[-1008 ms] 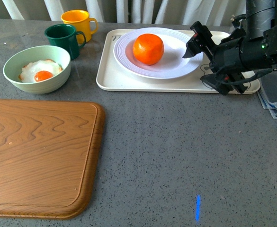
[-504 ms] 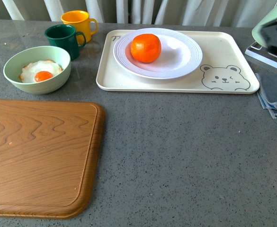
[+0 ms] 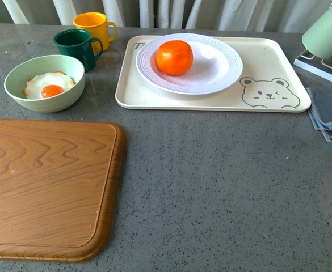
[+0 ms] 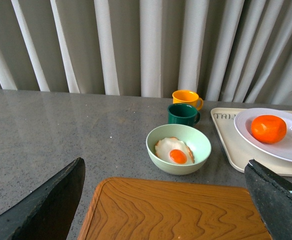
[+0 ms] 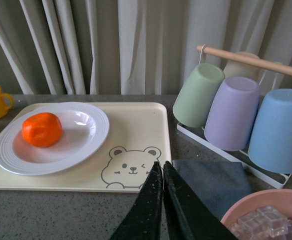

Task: Place orange and plate with both arms

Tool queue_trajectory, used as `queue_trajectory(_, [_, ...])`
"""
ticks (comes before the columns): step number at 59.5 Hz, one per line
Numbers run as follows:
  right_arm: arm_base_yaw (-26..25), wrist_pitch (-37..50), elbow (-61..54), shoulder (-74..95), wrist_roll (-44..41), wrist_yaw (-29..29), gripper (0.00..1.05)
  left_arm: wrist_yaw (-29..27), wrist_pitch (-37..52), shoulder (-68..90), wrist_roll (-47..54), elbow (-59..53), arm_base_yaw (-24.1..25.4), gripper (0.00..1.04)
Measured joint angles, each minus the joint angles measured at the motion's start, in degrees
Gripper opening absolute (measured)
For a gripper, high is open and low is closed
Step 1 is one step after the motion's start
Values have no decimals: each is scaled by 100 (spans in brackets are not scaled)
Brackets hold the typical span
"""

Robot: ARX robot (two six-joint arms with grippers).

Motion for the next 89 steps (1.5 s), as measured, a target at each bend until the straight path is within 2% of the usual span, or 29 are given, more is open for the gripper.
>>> queue_trajectory(5, [-225,-247,-153,-369,-7,-343,2,0,0,0,0,0,0,96])
queue_trajectory(11, [-413,-570,-302,-852,-7,-387,2,-2,0,0,0,0,0,96])
queue_trajectory(49, [-431,-2918,-579,-3637,-9,-426,2,0,0,0,0,0,0,96])
queue_trajectory(89, [-433,-4509,-581,-5292,-9,-424,2,0,0,0,0,0,0,96])
